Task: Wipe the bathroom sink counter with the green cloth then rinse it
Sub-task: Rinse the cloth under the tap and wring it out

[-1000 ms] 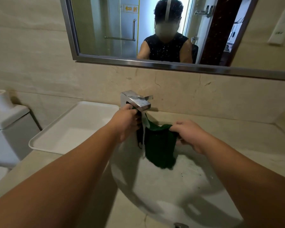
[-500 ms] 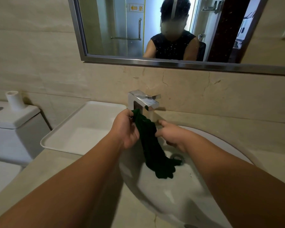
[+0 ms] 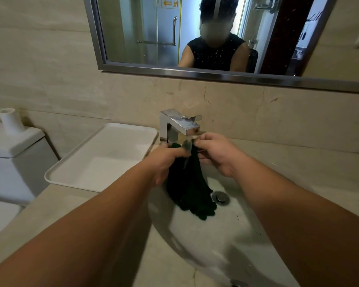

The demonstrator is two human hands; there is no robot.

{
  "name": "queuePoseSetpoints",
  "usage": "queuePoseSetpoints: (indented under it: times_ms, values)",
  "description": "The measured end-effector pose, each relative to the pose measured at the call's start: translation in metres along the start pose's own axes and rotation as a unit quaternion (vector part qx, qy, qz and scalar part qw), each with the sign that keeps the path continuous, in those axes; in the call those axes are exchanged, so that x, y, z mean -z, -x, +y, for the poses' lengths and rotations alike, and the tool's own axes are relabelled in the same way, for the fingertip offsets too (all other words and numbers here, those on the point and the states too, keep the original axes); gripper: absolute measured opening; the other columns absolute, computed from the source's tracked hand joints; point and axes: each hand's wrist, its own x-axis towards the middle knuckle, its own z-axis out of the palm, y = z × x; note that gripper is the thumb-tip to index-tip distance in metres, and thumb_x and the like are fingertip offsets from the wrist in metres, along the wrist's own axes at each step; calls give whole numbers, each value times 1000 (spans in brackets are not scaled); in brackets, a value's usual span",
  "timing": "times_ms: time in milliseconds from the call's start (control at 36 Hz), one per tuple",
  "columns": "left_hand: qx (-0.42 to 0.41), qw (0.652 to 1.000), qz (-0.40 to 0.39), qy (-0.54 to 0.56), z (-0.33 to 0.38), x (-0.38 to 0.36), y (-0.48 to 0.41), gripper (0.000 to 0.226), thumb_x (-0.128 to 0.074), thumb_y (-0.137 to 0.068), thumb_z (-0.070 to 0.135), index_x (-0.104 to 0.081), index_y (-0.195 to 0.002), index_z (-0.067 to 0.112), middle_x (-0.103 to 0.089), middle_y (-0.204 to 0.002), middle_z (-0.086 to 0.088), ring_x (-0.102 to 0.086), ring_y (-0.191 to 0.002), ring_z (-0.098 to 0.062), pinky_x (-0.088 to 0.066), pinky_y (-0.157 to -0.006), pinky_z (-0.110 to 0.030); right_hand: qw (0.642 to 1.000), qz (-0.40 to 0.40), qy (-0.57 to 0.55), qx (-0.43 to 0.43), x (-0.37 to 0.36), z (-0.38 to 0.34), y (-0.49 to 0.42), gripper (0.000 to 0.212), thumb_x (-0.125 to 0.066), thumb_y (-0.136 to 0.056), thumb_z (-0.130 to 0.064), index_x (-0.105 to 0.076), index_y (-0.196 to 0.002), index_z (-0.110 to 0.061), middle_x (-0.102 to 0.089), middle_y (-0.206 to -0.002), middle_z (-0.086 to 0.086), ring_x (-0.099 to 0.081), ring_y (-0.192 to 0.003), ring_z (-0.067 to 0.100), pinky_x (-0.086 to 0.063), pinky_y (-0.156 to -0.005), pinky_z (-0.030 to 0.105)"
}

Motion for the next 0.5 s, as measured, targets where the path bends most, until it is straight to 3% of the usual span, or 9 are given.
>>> queuePoseSetpoints:
  times_ms: [56,111,167,222,361,444,500]
  values:
    - [6,1000,-12,-25,-1,-5,-2,36,-79,-88,8,-73,-123,7,-79,-116,-15,-73,-113,-34,-54,-101,-46,1000,-11,-6,11,1,-2,2,5,-64,-100,-12,-65,-96,-14,-69,-96,14,-62,-87,26,-53,-74,34]
    - [-1,999,-6,-45,-2,-11,-3,38,-82,-87,10,-74,-124,11,-80,-115,-12,-73,-112,-31,-55,-92,-40,999,-31,-15,22,2,-4,4,12,-63,-100,-8,-67,-91,-14,-73,-94,10,-67,-85,21,-58,-71,30]
    - [-15,998,7,-69,-2,-16,-5,35,-80,-89,11,-73,-123,14,-79,-115,-10,-71,-112,-29,-53,-88,-38,998,-56,-36,20,3,-4,6,15,-62,-100,-5,-71,-93,-14,-75,-95,9,-68,-90,22,-60,-88,39]
    - [-27,997,11,-70,-1,-18,-7,31,-77,-91,8,-74,-121,14,-79,-115,-10,-71,-113,-29,-54,-95,-40,996,-70,-44,15,5,-5,8,16,-61,-99,-4,-72,-97,-14,-77,-101,9,-69,-94,24,-57,-98,44]
    - [-44,999,12,-2,2,-27,-11,30,-72,-96,10,-72,-126,10,-79,-116,-15,-76,-109,-31,-61,-95,-45,994,-4,-109,11,14,2,7,33,-44,-92,11,-67,-98,-12,-73,-97,12,-70,-83,19,-60,-83,36]
    - [-43,995,67,66,6,-30,-12,28,-59,-99,4,-71,-124,11,-79,-113,-21,-78,-102,-36,-64,-86,-48,1000,1,-4,-2,22,23,7,37,-50,-85,5,-68,-109,-17,-71,-109,8,-66,-94,21,-54,-83,37]
    - [-28,987,92,128,10,-33,-8,23,-52,-102,4,-68,-117,11,-76,-113,-24,-75,-104,-40,-62,-87,-52,992,-59,107,-30,21,38,11,56,-63,-73,-5,-66,-126,-23,-71,-122,3,-65,-107,20,-53,-92,37]
